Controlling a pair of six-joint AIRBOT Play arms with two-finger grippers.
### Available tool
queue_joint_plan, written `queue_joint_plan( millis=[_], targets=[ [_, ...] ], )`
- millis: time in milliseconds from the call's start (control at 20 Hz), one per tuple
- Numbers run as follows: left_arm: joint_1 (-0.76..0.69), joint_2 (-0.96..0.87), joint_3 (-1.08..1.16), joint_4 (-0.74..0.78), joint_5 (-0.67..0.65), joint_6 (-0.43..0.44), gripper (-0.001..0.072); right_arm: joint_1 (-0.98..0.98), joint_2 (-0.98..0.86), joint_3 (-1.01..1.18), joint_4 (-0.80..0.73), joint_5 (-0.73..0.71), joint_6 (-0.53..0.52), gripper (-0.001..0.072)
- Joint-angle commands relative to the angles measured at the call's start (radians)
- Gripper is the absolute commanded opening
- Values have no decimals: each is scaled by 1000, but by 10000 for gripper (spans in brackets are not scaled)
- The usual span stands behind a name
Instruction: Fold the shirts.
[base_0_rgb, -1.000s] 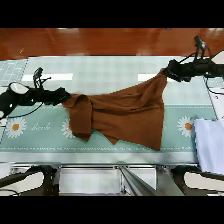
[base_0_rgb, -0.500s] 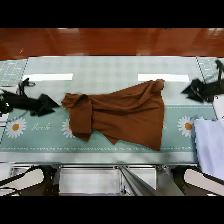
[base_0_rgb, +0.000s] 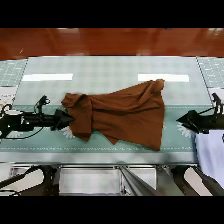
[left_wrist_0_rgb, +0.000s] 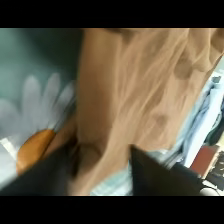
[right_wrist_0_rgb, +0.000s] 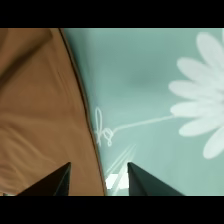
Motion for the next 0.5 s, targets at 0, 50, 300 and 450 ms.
queue_joint_plan(
  millis=[0, 50, 300, 450],
  targets=[
    [-93, -1, -13, -37, 58, 39, 15, -9, 31, -53, -19, 29, -7, 406],
    [-102, -1, -3, -36, 48, 39, 15, -9, 30, -54, -37, 43, -2, 406],
    [-86, 0, 69, -37, -27, 39, 15, 11, 29, -142, -69, 71, 31, 406],
    [-87, -1, 84, -37, -29, 39, 16, 110, 19, -176, -64, 58, 34, 406]
  ],
)
